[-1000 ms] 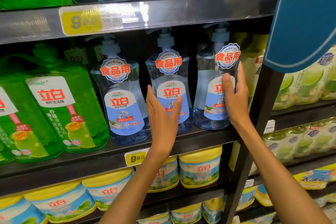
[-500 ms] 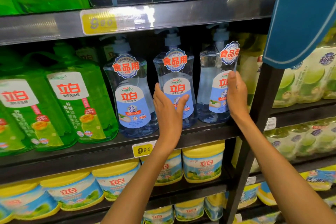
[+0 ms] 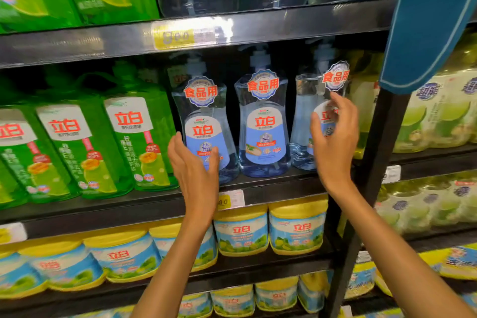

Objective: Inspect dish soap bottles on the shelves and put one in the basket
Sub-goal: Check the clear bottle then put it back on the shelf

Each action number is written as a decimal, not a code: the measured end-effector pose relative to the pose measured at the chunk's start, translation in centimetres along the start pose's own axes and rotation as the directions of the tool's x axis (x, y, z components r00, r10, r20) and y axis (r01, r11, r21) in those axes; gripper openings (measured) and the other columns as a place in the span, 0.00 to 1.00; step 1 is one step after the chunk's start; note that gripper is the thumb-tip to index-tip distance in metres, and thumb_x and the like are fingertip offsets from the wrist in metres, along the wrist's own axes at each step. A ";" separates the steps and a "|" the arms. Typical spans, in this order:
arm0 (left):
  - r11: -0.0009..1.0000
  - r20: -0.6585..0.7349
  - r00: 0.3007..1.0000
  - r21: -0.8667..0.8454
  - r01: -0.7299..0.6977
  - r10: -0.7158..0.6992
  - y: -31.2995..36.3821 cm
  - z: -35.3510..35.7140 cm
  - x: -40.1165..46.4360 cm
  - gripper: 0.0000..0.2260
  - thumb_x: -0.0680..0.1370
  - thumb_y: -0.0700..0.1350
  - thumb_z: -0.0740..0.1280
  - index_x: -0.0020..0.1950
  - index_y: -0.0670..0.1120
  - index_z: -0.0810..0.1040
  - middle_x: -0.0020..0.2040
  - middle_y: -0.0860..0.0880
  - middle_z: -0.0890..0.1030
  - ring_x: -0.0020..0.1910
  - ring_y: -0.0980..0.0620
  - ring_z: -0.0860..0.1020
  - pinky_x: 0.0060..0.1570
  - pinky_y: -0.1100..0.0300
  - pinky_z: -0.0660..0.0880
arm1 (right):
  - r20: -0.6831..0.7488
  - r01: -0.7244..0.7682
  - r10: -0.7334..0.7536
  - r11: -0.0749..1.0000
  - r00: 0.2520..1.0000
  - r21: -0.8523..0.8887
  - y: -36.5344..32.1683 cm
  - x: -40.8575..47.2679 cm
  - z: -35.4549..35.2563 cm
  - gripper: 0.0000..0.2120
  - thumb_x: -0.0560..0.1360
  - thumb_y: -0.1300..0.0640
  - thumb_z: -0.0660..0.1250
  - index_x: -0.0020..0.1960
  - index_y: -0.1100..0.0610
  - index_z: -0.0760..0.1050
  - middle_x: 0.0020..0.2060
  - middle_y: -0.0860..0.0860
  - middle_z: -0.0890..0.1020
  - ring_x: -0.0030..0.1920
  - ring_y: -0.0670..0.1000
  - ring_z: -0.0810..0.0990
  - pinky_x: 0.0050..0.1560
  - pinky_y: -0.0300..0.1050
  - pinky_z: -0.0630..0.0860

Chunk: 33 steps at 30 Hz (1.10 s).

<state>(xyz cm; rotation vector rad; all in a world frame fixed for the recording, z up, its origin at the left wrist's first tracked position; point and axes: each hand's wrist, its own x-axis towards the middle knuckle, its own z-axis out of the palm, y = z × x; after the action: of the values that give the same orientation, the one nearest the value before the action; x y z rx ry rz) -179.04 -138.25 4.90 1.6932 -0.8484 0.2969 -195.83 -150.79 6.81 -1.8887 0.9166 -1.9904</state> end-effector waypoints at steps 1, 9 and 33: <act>0.999 0.067 0.998 -0.025 0.022 -0.020 -0.2 0.2 0.5 0.32 0.77 0.43 0.69 0.74 0.35 0.56 0.73 0.37 0.61 0.73 0.41 0.61 0.71 0.50 0.60 | 0.054 0.029 -0.030 0.999 0.998 0.023 -0.9 -0.3 0.6 0.18 0.78 0.65 0.66 0.66 0.69 0.70 0.60 0.64 0.74 0.60 0.58 0.75 0.62 0.37 0.70; 0.981 0.170 0.978 -0.133 0.141 -0.118 -1.7 0.5 2.3 0.36 0.73 0.45 0.73 0.74 0.38 0.58 0.71 0.39 0.66 0.70 0.42 0.65 0.67 0.44 0.65 | 0.379 -0.160 0.113 0.982 0.918 0.097 -3.0 -1.4 5.9 0.48 0.72 0.54 0.75 0.78 0.62 0.46 0.77 0.58 0.55 0.77 0.56 0.55 0.68 0.32 0.54; 0.964 0.187 0.976 -0.217 0.151 -0.111 -2.8 0.7 1.8 0.35 0.73 0.44 0.73 0.75 0.42 0.58 0.69 0.42 0.68 0.68 0.44 0.69 0.63 0.44 0.71 | 0.206 -0.357 0.356 0.933 0.912 -0.034 3.4 0.7 0.5 0.43 0.74 0.55 0.73 0.78 0.60 0.50 0.74 0.58 0.59 0.74 0.57 0.61 0.71 0.53 0.66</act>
<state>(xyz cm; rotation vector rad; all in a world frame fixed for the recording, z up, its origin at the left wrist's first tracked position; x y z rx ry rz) -176.07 -139.34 3.65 1.5629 -0.8574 -0.0410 -196.28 -153.93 5.31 -1.7352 1.1017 -1.5488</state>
